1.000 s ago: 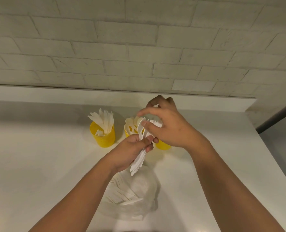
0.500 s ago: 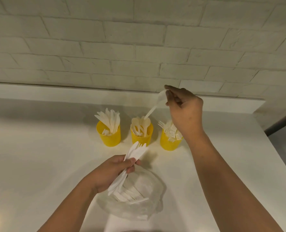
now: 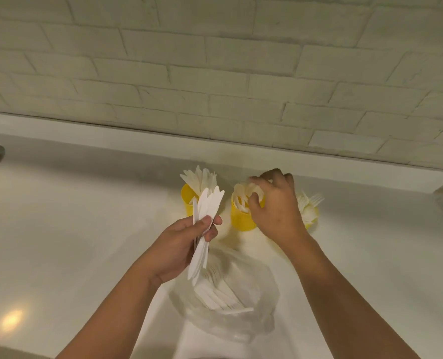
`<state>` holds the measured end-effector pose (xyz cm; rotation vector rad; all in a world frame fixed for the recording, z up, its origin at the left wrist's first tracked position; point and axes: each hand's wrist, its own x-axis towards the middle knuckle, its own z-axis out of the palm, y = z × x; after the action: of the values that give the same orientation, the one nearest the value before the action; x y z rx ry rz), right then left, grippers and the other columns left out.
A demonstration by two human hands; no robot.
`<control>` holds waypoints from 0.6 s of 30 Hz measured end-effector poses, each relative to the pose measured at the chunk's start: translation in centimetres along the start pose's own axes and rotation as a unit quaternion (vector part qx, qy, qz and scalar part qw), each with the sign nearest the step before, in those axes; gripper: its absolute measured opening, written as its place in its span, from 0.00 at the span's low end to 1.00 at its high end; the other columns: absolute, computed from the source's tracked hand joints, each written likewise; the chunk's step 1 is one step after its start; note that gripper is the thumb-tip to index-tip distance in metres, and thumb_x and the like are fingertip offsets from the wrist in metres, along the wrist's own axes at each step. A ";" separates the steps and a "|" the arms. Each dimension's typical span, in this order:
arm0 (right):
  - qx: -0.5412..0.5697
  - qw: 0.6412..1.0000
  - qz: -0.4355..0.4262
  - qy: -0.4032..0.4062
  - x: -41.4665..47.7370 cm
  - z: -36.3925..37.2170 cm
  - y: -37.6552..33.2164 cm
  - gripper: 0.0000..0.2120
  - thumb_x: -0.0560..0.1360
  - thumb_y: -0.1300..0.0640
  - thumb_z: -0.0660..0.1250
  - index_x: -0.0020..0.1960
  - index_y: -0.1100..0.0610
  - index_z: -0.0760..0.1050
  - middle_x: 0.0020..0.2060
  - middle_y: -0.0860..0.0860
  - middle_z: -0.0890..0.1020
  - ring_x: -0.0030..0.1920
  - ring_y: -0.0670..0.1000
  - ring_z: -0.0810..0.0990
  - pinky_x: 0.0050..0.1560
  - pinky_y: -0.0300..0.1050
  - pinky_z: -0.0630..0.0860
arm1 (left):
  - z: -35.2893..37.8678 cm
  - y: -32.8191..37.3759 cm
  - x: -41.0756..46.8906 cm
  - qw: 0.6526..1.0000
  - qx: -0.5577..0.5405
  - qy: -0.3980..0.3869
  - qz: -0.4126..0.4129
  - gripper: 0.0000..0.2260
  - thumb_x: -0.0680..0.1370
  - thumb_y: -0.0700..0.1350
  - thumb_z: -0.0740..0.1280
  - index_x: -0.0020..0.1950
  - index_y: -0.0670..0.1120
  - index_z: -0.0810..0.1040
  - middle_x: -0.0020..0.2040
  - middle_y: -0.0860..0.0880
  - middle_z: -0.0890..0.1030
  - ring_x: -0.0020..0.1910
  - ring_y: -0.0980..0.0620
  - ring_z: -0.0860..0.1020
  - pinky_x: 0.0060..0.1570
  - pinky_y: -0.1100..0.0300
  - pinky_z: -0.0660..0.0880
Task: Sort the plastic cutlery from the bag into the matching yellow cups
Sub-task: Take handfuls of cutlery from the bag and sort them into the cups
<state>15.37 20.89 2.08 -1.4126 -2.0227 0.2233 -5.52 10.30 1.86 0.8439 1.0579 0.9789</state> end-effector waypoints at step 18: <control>0.440 0.851 0.150 -0.245 -0.7 0.8 -7.4 0.10 0.83 0.58 0.64 0.48 0.61 0.81 0.32 0.66 0.79 0.33 0.53 0.72 0.39 0.49 0.70 | -1.5 2.0 -0.3 0.988 0.150 0.015 0.016 0.17 0.87 0.50 0.60 0.52 0.42 0.85 0.45 0.56 0.83 0.39 0.54 0.73 0.46 0.55 0.68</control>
<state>9.31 17.49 4.79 -1.0811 -1.6316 1.5640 -7.43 10.88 3.36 1.0975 1.2396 0.8738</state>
